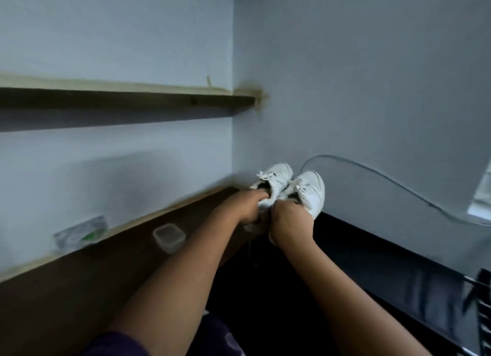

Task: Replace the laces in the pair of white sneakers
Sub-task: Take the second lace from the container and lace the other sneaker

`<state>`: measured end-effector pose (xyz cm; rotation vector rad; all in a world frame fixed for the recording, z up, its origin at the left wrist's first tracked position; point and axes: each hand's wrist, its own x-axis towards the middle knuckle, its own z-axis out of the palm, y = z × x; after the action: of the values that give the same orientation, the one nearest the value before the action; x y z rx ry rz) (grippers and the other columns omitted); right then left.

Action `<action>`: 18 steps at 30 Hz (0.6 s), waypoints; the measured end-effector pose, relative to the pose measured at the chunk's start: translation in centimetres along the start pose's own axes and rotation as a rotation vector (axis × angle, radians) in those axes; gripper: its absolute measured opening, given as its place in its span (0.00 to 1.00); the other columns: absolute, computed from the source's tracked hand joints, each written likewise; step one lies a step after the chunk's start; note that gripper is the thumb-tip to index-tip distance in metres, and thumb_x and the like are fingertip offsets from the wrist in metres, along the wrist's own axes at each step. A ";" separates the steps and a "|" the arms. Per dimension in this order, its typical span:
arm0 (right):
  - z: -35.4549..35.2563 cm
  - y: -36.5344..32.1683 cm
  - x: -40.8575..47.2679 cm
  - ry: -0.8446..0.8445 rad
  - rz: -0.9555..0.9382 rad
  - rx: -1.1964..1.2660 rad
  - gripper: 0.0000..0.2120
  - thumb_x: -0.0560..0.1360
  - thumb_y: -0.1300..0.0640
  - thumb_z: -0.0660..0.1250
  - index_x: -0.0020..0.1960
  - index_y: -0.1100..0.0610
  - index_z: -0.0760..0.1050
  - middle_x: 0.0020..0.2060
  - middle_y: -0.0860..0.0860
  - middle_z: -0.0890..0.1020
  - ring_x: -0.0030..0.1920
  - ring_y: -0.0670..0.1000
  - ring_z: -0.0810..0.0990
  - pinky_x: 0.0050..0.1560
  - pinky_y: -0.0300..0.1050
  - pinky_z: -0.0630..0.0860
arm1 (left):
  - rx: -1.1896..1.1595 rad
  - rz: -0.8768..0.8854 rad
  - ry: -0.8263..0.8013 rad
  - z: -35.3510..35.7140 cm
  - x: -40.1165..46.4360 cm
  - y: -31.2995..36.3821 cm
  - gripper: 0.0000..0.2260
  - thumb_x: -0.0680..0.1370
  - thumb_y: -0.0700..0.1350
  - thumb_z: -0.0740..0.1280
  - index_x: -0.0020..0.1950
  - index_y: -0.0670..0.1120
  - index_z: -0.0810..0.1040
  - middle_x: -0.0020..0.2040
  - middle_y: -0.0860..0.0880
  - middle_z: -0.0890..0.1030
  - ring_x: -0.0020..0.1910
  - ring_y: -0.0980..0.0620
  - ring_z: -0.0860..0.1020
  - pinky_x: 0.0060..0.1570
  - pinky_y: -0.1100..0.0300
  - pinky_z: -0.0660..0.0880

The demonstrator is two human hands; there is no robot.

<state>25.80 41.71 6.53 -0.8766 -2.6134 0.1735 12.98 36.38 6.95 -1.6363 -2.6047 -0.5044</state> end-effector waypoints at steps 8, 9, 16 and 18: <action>4.7 6.4 6.1 0.021 0.205 0.014 0.11 0.75 0.61 0.60 0.55 0.58 0.77 0.53 0.56 0.81 0.55 0.57 0.79 0.46 0.45 0.72 | 0.030 0.074 -0.138 5.1 9.2 2.0 0.12 0.72 0.36 0.67 0.52 0.48 0.76 0.60 0.44 0.78 0.58 0.44 0.77 0.48 0.59 0.69; 5.3 6.7 6.8 0.018 0.212 0.026 0.11 0.76 0.61 0.59 0.55 0.58 0.77 0.53 0.56 0.81 0.55 0.57 0.79 0.47 0.45 0.72 | 0.051 0.071 -0.138 5.6 9.8 1.8 0.13 0.72 0.37 0.68 0.54 0.48 0.77 0.62 0.45 0.78 0.60 0.44 0.76 0.50 0.59 0.70; 8.6 7.5 8.7 0.013 0.228 0.076 0.10 0.74 0.62 0.61 0.53 0.60 0.77 0.52 0.57 0.81 0.56 0.57 0.78 0.52 0.46 0.73 | 0.041 0.051 -0.139 7.9 11.9 0.8 0.19 0.73 0.41 0.68 0.64 0.48 0.75 0.69 0.42 0.72 0.66 0.41 0.72 0.62 0.55 0.71; 8.8 7.6 8.9 0.031 0.252 0.102 0.10 0.74 0.63 0.60 0.54 0.62 0.76 0.52 0.58 0.81 0.57 0.58 0.76 0.50 0.46 0.72 | 0.004 0.075 -0.137 8.1 12.2 0.6 0.22 0.73 0.40 0.69 0.67 0.47 0.74 0.73 0.43 0.68 0.70 0.42 0.69 0.67 0.55 0.68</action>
<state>20.06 53.21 -0.54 -1.1588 -2.4352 0.3545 9.22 49.61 1.73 -1.8213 -2.6218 -0.3970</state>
